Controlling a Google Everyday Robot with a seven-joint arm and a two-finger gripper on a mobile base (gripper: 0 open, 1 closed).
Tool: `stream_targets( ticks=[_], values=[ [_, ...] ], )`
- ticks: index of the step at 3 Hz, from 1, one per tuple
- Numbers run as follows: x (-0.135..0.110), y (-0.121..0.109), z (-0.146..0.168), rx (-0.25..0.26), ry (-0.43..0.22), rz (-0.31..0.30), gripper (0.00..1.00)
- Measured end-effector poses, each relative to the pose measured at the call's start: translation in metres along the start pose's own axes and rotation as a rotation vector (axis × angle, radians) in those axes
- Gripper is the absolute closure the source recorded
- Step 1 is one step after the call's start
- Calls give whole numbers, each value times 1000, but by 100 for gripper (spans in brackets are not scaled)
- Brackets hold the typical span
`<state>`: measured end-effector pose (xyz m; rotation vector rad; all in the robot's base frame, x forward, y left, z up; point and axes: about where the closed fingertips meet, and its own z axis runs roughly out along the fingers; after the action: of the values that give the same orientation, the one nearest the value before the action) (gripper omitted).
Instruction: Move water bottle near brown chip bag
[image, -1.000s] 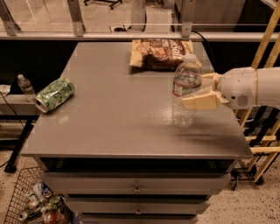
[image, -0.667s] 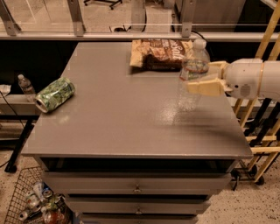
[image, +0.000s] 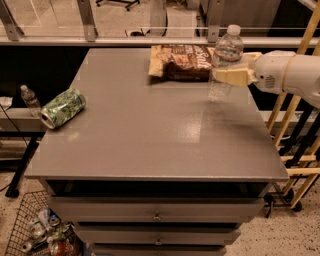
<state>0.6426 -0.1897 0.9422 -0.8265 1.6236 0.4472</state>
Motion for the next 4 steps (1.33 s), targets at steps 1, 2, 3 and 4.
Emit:
stream_targets(
  ticks=[1, 2, 3, 4],
  values=[
    [-2, -29, 23, 41, -7, -1, 100],
    [0, -51, 49, 59, -19, 9, 100],
    [6, -60, 67, 53, -15, 21, 100],
    [13, -58, 79, 38, -1, 27, 100]
  ],
)
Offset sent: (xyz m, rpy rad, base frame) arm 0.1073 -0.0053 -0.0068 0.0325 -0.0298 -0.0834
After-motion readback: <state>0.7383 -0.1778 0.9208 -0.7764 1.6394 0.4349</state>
